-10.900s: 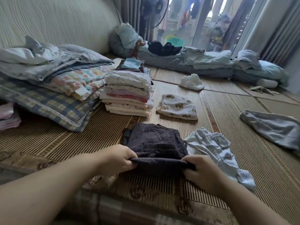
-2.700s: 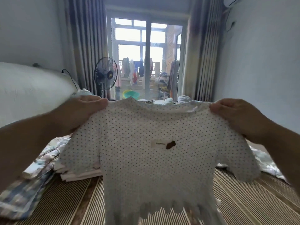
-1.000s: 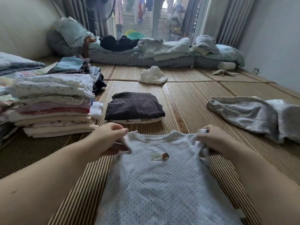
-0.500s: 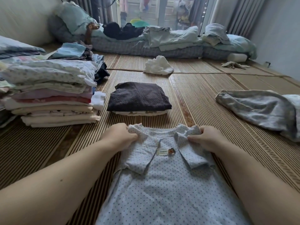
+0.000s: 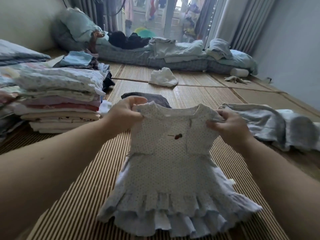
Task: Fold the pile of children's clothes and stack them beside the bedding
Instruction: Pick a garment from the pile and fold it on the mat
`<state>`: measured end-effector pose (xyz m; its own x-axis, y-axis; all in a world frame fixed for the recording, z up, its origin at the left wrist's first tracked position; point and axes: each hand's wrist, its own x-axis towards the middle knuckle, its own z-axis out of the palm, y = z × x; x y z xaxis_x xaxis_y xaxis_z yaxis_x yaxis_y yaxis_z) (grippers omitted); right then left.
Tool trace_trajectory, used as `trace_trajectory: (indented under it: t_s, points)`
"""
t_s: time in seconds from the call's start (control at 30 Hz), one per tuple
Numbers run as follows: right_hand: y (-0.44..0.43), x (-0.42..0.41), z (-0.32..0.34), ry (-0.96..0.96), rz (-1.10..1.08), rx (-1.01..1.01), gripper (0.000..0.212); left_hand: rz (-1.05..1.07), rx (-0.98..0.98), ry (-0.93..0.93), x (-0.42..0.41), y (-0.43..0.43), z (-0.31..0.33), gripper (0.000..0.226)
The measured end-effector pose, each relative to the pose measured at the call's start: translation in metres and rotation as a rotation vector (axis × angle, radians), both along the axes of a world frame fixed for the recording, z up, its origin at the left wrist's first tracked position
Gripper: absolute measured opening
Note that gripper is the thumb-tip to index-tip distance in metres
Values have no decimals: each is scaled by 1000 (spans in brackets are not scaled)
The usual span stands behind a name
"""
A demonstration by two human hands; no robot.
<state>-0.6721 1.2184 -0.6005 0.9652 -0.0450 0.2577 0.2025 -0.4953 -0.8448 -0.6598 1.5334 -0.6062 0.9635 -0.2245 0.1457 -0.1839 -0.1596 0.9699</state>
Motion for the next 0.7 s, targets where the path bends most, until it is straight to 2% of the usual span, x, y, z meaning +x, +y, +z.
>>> trace_trajectory:
  t_s: [0.07,0.17,0.27,0.33,0.37,0.43,0.5,0.53,0.7]
  points:
    - [-6,-37,-6,-82,-14,-281,20,-153,107,-55,-22,6,-4,39]
    - [-12,-94,-18,-56,27,-547,13,-194,460,-223,-57,10,-16,33]
    - [-12,-133,-26,75,120,-708,22,-331,826,-322,-95,6,-28,30]
    - [-6,-149,-32,193,174,-879,11,-492,1019,-306,-119,5,-36,13]
    - [-4,-154,-34,263,181,-918,8,-548,1074,-301,-130,6,-38,14]
    - [6,-163,-36,413,166,-785,10,-596,1117,-312,-142,11,-44,31]
    - [21,-167,-40,511,120,-551,30,-613,1144,-331,-148,16,-43,37]
    - [29,-167,-44,542,88,-501,43,-621,1155,-347,-149,19,-42,40]
    - [47,-141,-67,596,21,-790,70,-638,1207,-418,-153,18,-40,43]
